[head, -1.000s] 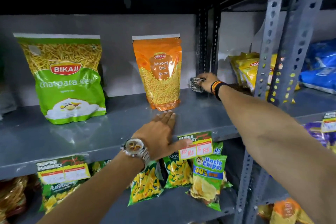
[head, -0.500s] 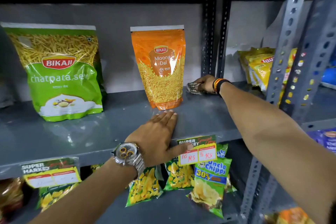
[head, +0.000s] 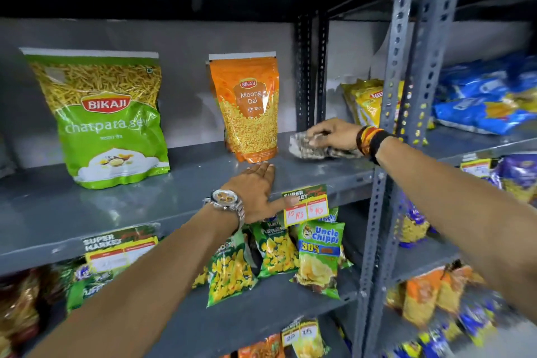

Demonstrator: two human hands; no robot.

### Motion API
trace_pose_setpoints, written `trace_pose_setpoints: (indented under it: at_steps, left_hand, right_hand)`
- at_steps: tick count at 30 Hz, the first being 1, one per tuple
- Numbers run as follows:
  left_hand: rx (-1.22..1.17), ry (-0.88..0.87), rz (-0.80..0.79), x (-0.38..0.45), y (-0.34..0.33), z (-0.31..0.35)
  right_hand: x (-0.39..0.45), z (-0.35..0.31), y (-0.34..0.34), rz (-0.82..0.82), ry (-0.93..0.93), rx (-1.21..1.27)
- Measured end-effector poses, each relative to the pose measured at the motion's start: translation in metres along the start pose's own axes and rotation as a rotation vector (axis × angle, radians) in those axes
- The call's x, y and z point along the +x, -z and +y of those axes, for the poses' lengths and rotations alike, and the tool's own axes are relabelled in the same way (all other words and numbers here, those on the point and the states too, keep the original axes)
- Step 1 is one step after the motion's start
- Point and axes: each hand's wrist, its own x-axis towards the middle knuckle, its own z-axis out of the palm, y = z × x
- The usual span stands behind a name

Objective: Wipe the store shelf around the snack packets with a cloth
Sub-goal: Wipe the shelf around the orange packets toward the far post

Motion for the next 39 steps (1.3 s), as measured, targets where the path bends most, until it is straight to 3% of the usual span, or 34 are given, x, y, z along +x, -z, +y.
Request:
trace_pose_setpoints:
  at_steps: [3,7,11,14,19,22,24,30,34,39]
  left_hand:
    - [-0.01,0.017,0.009,-0.01,-0.001,-0.016]
    - [-0.015,0.035,-0.004,-0.02,-0.011,-0.036]
    - [-0.023,0.015,0.031,-0.021,-0.01,-0.032]
    - [-0.024,0.012,0.028,-0.022,-0.009,-0.031]
    - [-0.015,0.001,0.025,-0.021,-0.013,-0.034]
    - [-0.032,0.005,0.018,-0.02,-0.013,-0.036]
    - [-0.036,0.01,0.012,-0.02,-0.012,-0.035]
    - [-0.035,0.014,-0.003,-0.019,-0.014,-0.035]
    - [-0.029,0.012,-0.009,-0.019,-0.011,-0.033]
    - [-0.029,0.026,-0.038,-0.02,-0.007,-0.03]
  right_hand:
    - [0.005,0.006,0.007,0.25,-0.074,0.077]
    - [0.012,0.032,-0.006,0.258,-0.292,-0.091]
    - [0.008,0.036,-0.026,0.335,-0.306,-0.09]
    - [-0.029,0.006,-0.046,0.308,-0.17,-0.124]
    - [-0.08,-0.023,-0.037,0.094,-0.036,-0.04]
    - [-0.064,-0.015,-0.018,0.236,-0.081,-0.104]
    - [-0.056,-0.004,-0.026,0.231,-0.123,-0.2]
    - [-0.069,-0.014,-0.023,-0.073,-0.003,-0.085]
    - [-0.014,-0.014,-0.022,0.156,0.005,-0.064]
    - [0.044,-0.004,-0.055,0.141,-0.031,-0.154]
